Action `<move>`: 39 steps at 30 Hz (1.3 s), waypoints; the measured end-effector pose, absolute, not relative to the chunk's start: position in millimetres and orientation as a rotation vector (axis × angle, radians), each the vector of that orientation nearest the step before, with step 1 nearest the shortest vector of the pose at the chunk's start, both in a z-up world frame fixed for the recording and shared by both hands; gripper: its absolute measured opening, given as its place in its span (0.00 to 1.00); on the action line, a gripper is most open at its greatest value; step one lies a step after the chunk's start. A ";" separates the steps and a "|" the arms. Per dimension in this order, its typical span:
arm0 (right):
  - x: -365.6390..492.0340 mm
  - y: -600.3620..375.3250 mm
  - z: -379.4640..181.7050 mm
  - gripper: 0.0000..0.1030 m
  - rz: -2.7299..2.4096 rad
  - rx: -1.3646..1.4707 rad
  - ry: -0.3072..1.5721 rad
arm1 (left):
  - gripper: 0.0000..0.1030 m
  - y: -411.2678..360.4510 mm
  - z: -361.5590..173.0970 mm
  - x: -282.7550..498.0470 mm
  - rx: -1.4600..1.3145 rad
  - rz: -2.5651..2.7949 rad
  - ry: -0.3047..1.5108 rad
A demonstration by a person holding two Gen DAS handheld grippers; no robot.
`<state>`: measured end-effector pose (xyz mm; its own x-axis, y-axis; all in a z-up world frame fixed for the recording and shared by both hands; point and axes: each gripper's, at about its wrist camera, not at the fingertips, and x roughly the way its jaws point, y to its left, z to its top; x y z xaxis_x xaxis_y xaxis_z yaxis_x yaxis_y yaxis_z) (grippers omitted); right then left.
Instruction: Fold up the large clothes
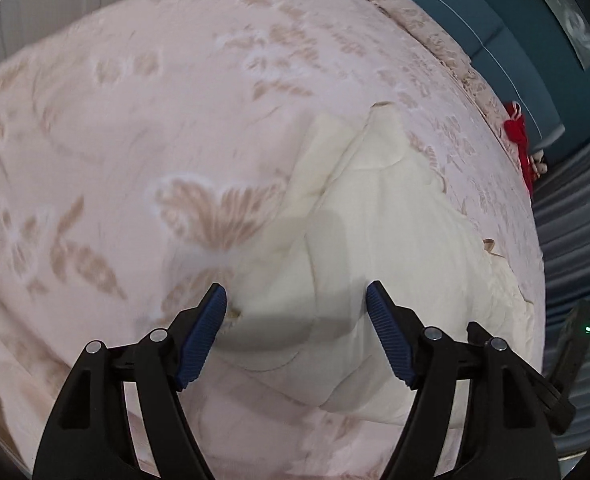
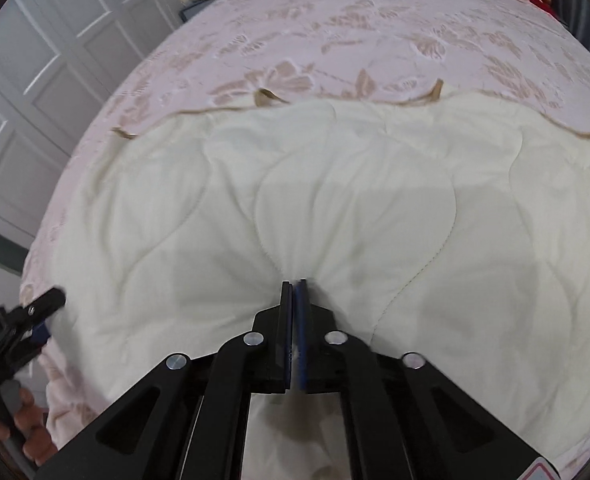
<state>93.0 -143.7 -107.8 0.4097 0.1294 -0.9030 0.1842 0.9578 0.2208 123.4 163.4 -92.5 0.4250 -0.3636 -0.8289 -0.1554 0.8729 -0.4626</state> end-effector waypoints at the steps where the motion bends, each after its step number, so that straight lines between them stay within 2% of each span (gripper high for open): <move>1: 95.1 -145.0 -112.1 0.00 -0.039 0.316 1.159 | 0.71 163.3 -93.4 122.5 -0.522 -0.142 1.135; 10: 119.9 -143.2 -130.5 0.00 -0.076 0.303 1.173 | 0.95 142.0 -115.7 133.6 -0.466 -0.157 1.173; 14: 128.1 -141.7 -134.4 0.00 -0.079 0.290 1.172 | 0.95 135.3 -115.4 136.9 -0.458 -0.154 1.180; 17: 138.9 -144.0 -132.2 0.00 -0.062 0.280 1.189 | 0.71 133.7 -110.4 134.9 -0.510 -0.178 1.193; 19: 139.3 -156.2 -120.9 0.00 -0.054 0.355 1.183 | 0.51 133.1 -101.6 130.8 -0.545 -0.194 1.189; 21: 127.4 -166.5 -103.8 0.00 -0.055 0.422 1.141 | 0.41 130.3 -91.1 126.5 -0.544 -0.202 1.174; 27: 41.1 -184.3 -65.0 0.01 -0.006 0.430 1.088 | 0.35 109.5 -41.7 113.2 -0.438 -0.228 1.085; 32: -9.5 -173.7 -79.0 0.01 0.066 0.437 1.133 | 0.34 88.3 -3.5 104.0 -0.379 -0.253 1.013; 39: -7.0 -170.3 -105.2 0.00 0.066 0.463 1.154 | 0.32 57.0 29.6 76.6 -0.287 -0.312 0.973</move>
